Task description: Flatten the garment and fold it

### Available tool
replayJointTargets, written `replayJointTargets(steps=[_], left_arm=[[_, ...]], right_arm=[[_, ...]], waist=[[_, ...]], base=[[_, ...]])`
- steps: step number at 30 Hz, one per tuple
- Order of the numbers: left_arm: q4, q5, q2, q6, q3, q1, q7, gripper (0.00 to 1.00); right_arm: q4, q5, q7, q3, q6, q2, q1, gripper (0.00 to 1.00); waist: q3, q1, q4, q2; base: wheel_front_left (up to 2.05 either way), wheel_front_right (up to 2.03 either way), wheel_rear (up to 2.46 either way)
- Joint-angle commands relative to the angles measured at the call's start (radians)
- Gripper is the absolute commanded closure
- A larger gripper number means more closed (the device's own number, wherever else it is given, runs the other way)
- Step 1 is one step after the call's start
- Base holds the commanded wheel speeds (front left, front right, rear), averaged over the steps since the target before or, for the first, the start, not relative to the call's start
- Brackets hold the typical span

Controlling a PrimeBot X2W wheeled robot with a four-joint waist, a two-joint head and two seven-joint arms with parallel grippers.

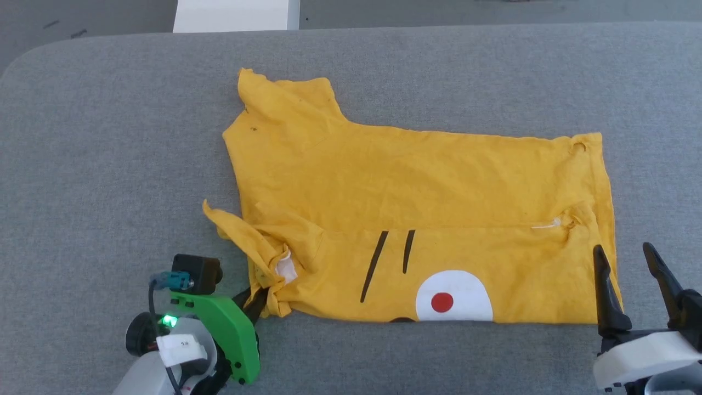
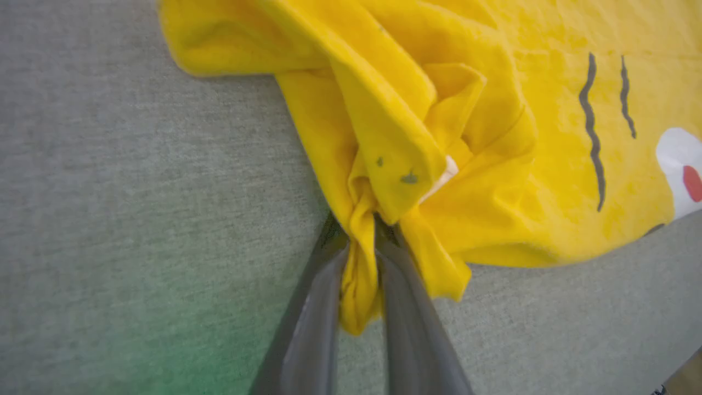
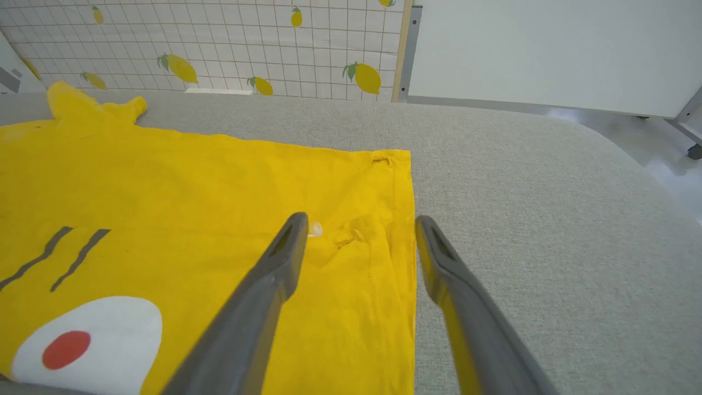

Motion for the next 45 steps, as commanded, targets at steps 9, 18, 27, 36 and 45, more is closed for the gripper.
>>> replayJointTargets(steps=[9, 18, 27, 36, 45], left_arm=[[-0.106, -0.042, 0.012, 0.055, 0.061, 0.126, -0.055, 1.00], [-0.214, -0.040, 0.028, 0.083, 0.085, 0.144, -0.066, 1.00], [-0.219, -0.040, 0.025, 0.079, 0.079, 0.121, -0.071, 1.00], [-0.217, -0.056, 0.017, 0.069, 0.092, 0.108, -0.104, 1.00], [-0.358, -0.102, 0.067, 0.101, 0.139, 0.197, -0.057, 1.00]], right_arm=[[-0.037, 0.107, 0.242, 0.032, -0.002, -0.111, -0.077, 0.00], [0.054, 0.178, 0.503, -0.011, -0.002, -0.163, -0.055, 0.00], [0.140, 0.213, 0.573, 0.011, -0.002, -0.115, -0.047, 0.38], [0.126, 0.214, 0.561, -0.016, -0.002, -0.093, -0.072, 1.00], [-0.032, 0.243, 0.574, -0.058, -0.002, -0.142, -0.066, 1.00]], waist=[[-0.039, 0.0000, -0.004, -0.0001], [0.021, 0.0000, -0.003, -0.0001], [0.059, 0.0000, 0.003, -0.0001], [0.024, 0.0000, 0.010, -0.0001], [-0.078, 0.0000, 0.018, -0.0001]], base=[[0.00, 0.00, 0.00], [0.00, 0.00, 0.00], [0.00, 0.00, 0.00], [0.00, 0.00, 0.00], [0.00, 0.00, 0.00]])
